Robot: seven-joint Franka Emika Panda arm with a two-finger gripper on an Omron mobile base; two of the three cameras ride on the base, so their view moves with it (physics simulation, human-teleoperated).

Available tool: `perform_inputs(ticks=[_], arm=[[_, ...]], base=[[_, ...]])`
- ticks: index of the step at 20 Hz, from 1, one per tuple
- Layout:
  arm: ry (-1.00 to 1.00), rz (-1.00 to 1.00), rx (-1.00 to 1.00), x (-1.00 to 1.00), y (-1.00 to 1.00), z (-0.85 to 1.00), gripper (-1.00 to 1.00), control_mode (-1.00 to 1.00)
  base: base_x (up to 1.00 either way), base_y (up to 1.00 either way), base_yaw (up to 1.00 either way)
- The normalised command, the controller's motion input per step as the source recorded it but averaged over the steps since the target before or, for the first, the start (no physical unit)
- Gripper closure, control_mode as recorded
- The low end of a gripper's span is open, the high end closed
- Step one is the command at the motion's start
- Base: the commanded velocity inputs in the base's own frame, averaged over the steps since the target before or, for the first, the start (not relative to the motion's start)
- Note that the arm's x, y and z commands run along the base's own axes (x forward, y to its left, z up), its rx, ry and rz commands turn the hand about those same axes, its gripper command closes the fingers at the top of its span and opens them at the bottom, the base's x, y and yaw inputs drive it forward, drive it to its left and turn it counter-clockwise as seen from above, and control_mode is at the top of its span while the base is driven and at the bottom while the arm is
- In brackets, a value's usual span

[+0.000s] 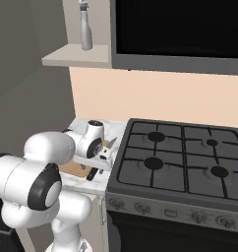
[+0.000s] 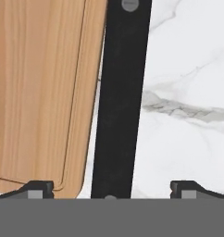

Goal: Move the cutting board and knife to the sink. Then move spray from the cabinet to the counter.

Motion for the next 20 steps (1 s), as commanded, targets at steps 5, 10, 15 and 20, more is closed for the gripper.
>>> perform_inputs(ticks=[5,10,15,20], arm=[[0.00,0.00,0.01,0.00,0.10,-0.15,-1.00,-1.00],[0.00,0.00,0.02,0.00,0.02,-0.15,-1.00,-1.00],[0.00,0.00,0.05,0.00,0.00,-0.18,-1.00,-1.00],[-0.01,0.00,0.08,0.00,-0.08,-0.19,-1.00,-1.00]], base=[[0.00,0.00,0.00],[0.00,0.00,0.00],[0.00,0.00,0.00],[0.00,0.00,0.00]])
